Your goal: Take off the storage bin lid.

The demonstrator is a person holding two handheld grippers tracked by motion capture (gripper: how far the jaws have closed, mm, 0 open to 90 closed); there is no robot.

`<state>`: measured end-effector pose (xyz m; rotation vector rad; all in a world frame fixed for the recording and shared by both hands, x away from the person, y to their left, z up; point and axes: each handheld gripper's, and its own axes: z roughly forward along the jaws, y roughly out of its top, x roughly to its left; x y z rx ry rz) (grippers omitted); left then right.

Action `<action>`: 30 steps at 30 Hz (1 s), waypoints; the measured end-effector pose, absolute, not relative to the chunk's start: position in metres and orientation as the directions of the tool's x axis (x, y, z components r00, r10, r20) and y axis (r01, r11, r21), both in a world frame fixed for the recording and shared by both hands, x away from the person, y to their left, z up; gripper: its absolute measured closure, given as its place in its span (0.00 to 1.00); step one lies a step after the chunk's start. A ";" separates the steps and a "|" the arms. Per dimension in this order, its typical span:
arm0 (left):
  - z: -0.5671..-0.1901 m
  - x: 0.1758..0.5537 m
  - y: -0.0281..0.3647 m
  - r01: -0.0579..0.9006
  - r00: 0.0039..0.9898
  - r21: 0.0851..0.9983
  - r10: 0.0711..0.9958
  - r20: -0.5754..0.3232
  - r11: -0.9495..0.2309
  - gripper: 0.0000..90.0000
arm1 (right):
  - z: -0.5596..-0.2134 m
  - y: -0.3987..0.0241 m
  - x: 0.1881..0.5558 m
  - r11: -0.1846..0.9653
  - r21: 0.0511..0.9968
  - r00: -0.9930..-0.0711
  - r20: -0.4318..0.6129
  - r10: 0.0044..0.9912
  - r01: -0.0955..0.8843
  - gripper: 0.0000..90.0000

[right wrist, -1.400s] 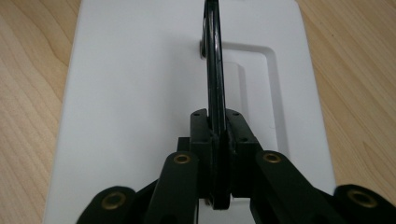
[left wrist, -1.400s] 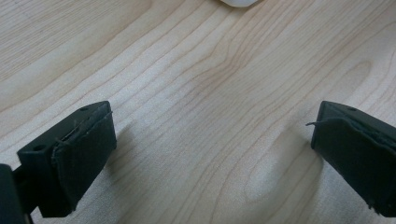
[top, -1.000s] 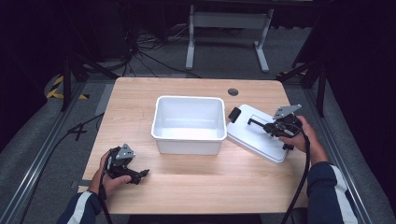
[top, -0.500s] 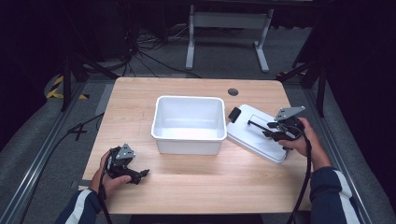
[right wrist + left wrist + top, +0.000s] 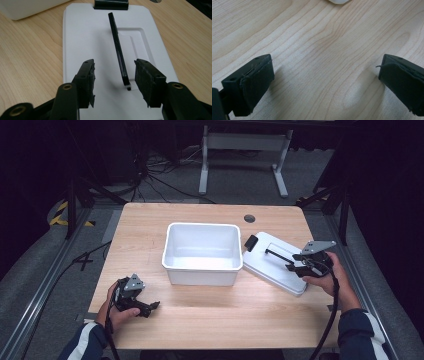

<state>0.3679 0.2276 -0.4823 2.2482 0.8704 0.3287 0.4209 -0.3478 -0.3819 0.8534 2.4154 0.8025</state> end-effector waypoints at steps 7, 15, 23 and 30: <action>-0.482 0.368 0.228 0.497 0.740 0.686 0.672 -0.015 -0.532 0.01 | -0.377 -0.352 0.403 0.633 0.670 -0.699 -0.235 0.676 0.387 0.51; -0.483 0.367 0.227 0.496 0.739 0.688 0.673 -0.016 -0.529 0.01 | -0.381 -0.353 0.391 0.632 0.670 -0.696 -0.235 0.678 0.389 0.46; -0.482 0.367 0.228 0.500 0.739 0.684 0.673 -0.018 -0.531 0.00 | -0.389 -0.354 0.376 0.658 0.659 -0.688 -0.286 0.667 0.364 0.36; -0.483 0.367 0.228 0.500 0.739 0.685 0.673 -0.018 -0.530 0.00 | -0.402 -0.362 0.358 0.650 0.666 -0.669 -0.298 0.681 0.366 0.32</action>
